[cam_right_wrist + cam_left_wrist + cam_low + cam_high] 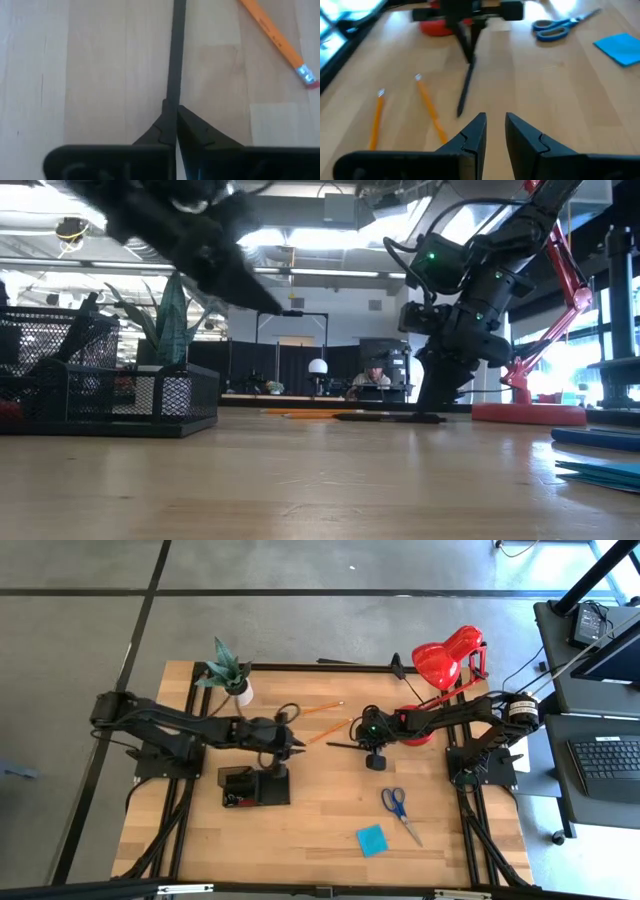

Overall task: Pick and place office supplies into organizer
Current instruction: Put the black pen into the back left compartment of the desk organizer

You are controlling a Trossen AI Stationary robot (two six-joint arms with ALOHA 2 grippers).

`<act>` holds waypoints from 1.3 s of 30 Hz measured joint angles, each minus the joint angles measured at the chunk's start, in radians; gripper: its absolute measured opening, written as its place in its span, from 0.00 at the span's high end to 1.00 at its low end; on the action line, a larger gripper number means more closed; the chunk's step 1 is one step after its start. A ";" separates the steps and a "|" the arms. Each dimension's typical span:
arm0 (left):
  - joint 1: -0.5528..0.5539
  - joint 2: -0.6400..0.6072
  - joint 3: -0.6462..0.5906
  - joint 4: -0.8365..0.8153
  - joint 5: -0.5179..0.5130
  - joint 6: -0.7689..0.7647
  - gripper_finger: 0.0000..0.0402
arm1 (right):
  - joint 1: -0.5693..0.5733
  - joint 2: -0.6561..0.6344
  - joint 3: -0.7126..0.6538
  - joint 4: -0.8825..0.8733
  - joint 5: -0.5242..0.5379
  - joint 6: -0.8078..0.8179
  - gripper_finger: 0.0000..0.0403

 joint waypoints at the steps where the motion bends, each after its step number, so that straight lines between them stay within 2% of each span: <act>1: 0.002 0.034 0.033 -0.015 0.013 0.019 0.84 | 0.000 0.000 0.000 -0.006 0.000 0.014 0.97; 8: 0.034 0.256 0.282 -0.260 0.019 0.116 0.83 | 0.004 -0.004 0.004 -0.076 -0.003 0.114 0.97; 16: 0.074 0.393 0.443 -0.296 0.021 0.220 0.74 | 0.023 -0.001 0.000 -0.068 0.002 0.126 0.78; 22: 0.086 0.491 0.494 -0.314 0.116 0.226 0.66 | 0.023 -0.001 0.000 -0.038 0.002 0.157 0.70; 29: 0.087 0.601 0.541 -0.312 0.058 0.227 0.61 | 0.023 -0.001 0.000 -0.036 0.000 0.175 0.68; 39: 0.112 0.655 0.586 -0.317 0.055 0.225 0.64 | 0.052 -0.039 0.000 -0.137 -0.007 0.223 0.69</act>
